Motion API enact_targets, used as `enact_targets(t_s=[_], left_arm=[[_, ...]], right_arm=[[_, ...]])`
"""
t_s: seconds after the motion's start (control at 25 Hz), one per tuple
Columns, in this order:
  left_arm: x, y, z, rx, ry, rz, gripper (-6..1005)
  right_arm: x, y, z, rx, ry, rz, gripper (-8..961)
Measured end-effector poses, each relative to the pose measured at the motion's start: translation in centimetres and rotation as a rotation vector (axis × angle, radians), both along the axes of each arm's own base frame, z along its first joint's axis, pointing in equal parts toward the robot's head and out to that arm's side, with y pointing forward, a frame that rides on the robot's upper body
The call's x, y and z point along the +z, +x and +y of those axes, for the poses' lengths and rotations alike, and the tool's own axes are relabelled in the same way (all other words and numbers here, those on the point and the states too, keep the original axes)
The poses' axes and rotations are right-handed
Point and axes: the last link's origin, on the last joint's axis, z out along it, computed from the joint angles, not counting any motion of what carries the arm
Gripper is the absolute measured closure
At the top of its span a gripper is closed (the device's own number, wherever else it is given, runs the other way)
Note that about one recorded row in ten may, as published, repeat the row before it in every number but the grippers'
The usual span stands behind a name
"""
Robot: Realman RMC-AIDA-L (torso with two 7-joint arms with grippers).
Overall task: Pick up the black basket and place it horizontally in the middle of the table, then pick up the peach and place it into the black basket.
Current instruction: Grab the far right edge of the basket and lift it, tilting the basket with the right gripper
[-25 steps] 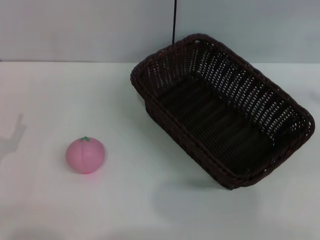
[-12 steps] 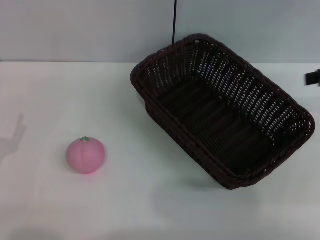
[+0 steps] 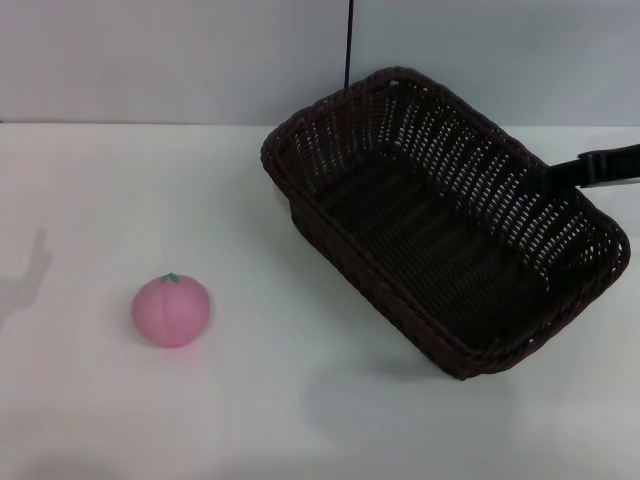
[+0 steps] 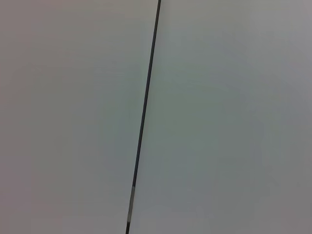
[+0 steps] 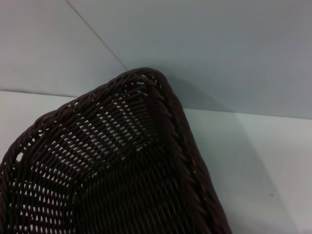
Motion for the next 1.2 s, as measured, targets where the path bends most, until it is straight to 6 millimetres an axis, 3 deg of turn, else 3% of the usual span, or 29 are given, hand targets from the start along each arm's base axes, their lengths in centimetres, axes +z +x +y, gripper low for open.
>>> enact_targets(t_s=[0.24,0.72,0.8,1.04,1.2], left_arm=[[-0.1,0.0,-0.1,0.000,0.002,-0.004,177],[-0.1,0.1,-0.2,-0.002,0.003,-0.004,178],[-0.1,0.1,-0.2,-0.002,0.003,-0.004,178],[-0.1,0.1,-0.2,-0.002,0.003,-0.004,178],[-0.1,0.1,-0.2,-0.002,0.003,-0.005,178]], right_arm=[[-1.9,0.1,0.5,0.018,-0.013,0.003,468],[-2.3,0.2,0.4,0.033,0.007,-0.009,479],[-2.2,0.2,0.4,0.038,0.009,-0.011,686],[-1.5,-0.8,0.3,0.146,-0.004,-0.055,787],[-1.2,-1.8,-0.3,0.287,-0.033,-0.115,785]])
